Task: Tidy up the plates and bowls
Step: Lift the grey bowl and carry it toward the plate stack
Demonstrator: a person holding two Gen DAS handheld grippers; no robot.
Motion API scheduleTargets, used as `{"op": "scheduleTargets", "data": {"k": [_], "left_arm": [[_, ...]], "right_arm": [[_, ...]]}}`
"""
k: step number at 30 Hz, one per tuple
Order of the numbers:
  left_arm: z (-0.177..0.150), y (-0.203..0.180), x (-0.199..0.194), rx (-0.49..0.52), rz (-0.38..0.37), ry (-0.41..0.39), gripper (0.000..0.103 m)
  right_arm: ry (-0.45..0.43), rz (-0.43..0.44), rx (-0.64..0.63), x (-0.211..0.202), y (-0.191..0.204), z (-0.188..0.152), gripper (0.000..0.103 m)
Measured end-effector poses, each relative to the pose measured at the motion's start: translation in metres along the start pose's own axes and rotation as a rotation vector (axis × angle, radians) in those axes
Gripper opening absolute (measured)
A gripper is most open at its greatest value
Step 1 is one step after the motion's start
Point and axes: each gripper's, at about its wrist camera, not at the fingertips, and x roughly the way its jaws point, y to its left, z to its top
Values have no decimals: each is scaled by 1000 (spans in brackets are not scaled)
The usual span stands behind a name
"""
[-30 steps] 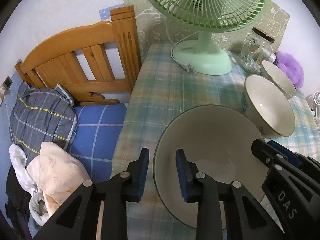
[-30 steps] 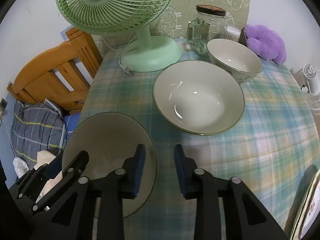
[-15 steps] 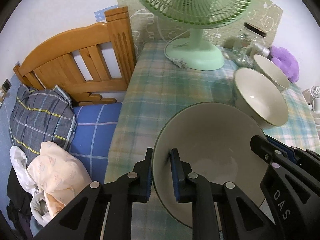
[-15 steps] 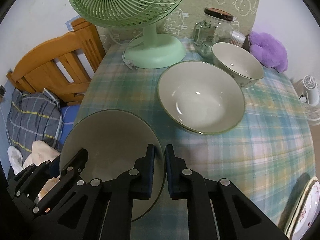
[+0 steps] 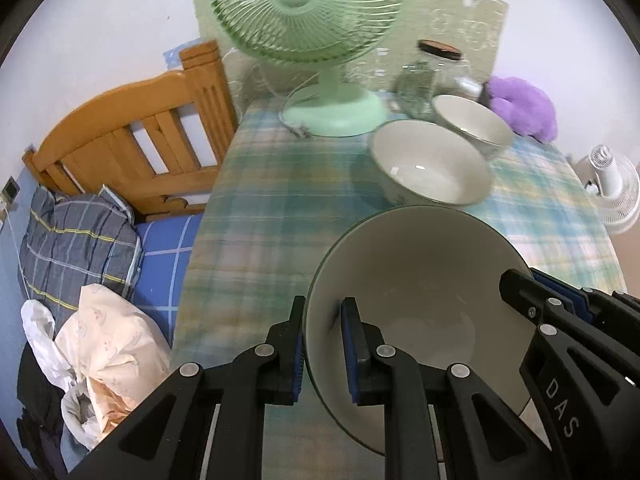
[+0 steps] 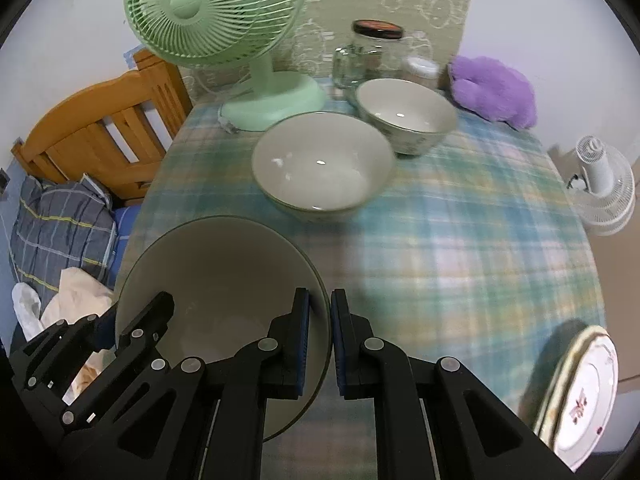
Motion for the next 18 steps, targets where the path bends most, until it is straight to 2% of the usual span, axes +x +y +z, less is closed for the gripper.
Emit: {"op": "scheduleTargets", "data": {"k": [11,18], "left_arm": [[-31,-62,-34,38,-11,-2,14],[-49,-103,-39,46,-37,36,14]], "right_arm": [[-3,-9,-7,-42,-60,-40,14],[14,-25,-2,-55,-100,-63,14]]}}
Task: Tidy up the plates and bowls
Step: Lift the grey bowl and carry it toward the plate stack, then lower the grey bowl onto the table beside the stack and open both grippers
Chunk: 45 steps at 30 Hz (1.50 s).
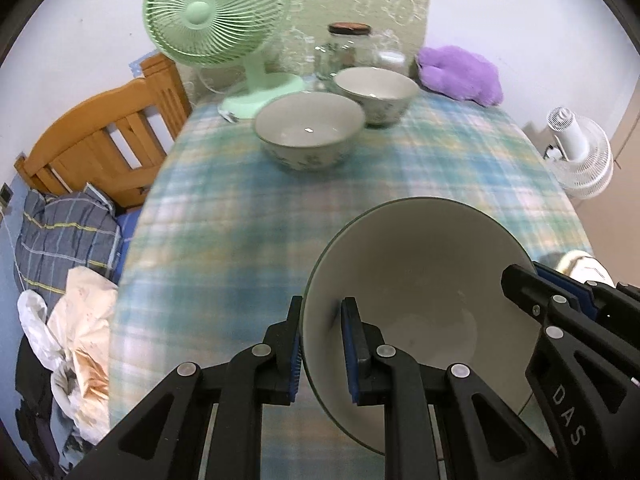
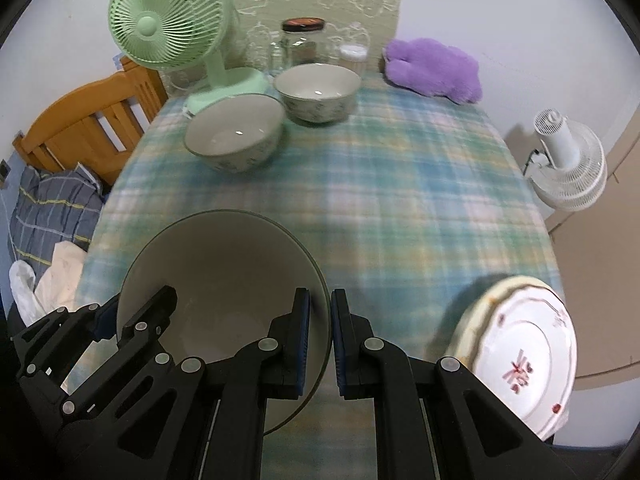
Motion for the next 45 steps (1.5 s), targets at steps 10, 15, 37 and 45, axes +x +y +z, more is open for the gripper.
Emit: {"op": "scheduleTargets", "data": {"k": [10,15,37,45], "left_arm": [[-21,-43,7,-3,-6,42,14],[-31,-54,15,-19,14,63,14],[-45,-68,22,-30,60,68,34],[-35,-67,3,-50,14,6,76]], "right_arm": [[30,1,0,3,-45,-26,14],[47,23,-16,12,-59,-35,14],[30,94,-95,26,-67,-48,14],[-20,125,-132,11,-63,-37,52]]}}
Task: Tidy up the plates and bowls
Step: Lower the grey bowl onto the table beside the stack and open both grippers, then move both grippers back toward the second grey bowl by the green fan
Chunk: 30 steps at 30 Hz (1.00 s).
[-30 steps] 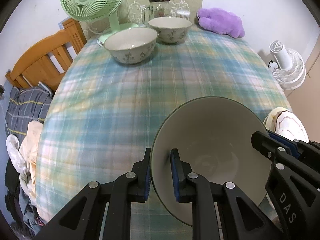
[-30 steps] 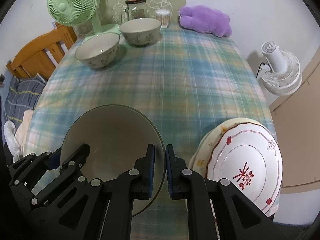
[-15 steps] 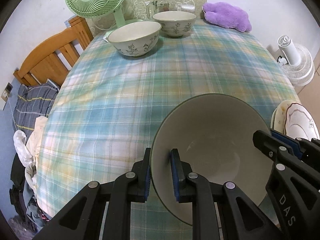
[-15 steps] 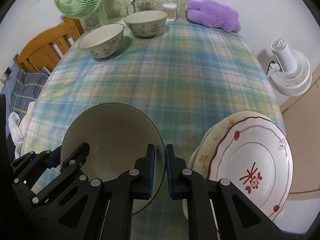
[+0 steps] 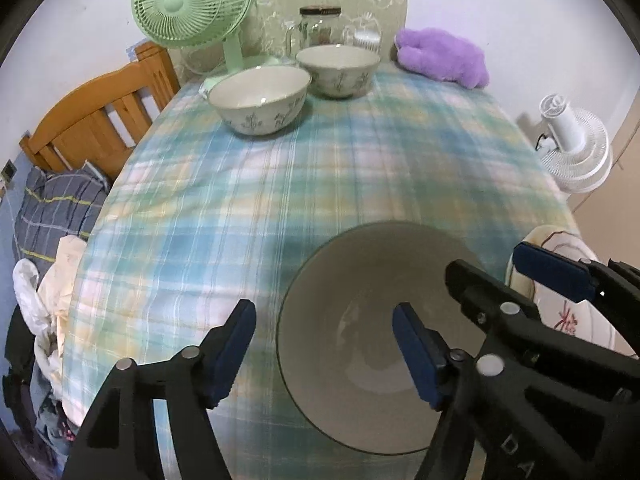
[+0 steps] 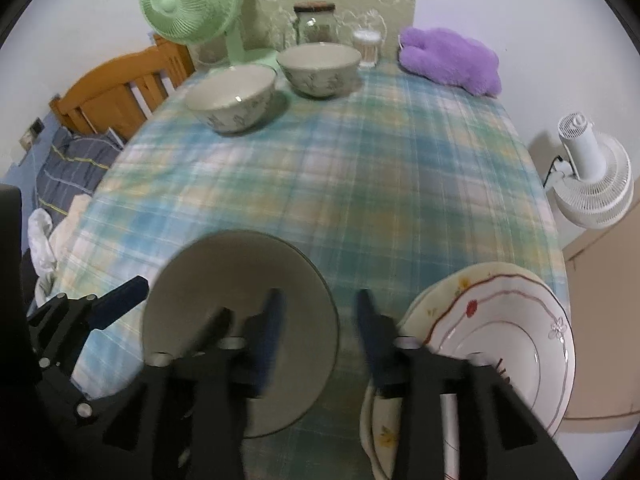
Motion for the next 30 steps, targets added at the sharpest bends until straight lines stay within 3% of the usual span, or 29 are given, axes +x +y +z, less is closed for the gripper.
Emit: {"op": "scheduleTargets", "data": {"k": [11,18,27,30], "left_arm": [[28,28,-30,50,-105,-58,87],[57,51,-45,67,-97,-130,87],[94,73,-40,7,-96,-157,87],[108,76,-34,-15,-59,-177,87]], "right_arm": [[-53,-25,93,-29,23,22,77],[-145,-51,113,-48,46,50,78],[-173,-64,106,-46,60,96,78],[-175,-53,109,-39,60,112,78]]}}
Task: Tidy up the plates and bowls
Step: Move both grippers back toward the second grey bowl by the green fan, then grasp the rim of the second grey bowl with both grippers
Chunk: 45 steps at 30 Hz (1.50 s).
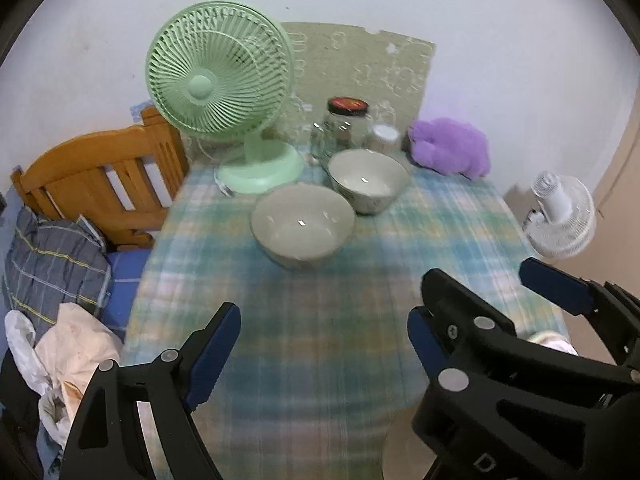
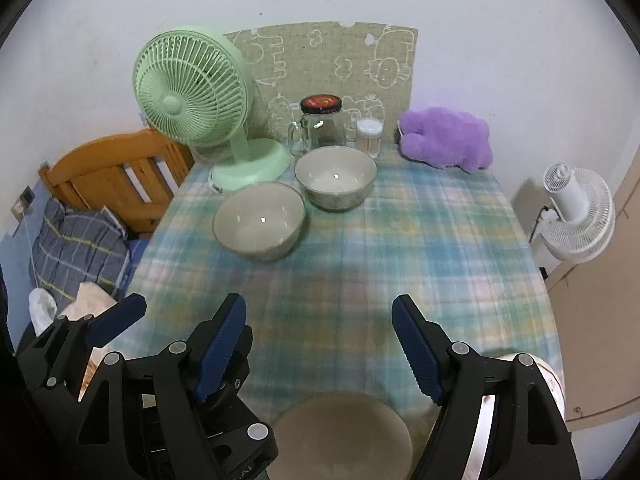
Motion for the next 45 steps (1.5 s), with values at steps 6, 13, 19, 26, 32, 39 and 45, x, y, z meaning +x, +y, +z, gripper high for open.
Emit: {"op": "scheduleTargets", "data": {"k": [6,13,19,26,32,39,45], "left_arm": [[24,6,24,-47,65,-14,87],[48,9,68,-102,148,13,86],[62,19,104,-132,198,24,77],[66,33,139,-178,269,75,60],[67,44,163,-189,274,108,44],[68,45,179,-193,317,122,19],[68,47,183,-169,337,121,16]], "right_arm": [[-17,10,-41,25,3,29,78],[10,102,-88,73,-4,60,78],[19,110,-52,118,-5,78,78],[64,133,-79,166,16,87,60],[111,156,-103,197,25,91,46],[152,171,-98,222,27,91,25],[146,147,-109,231,28,91,18]]}}
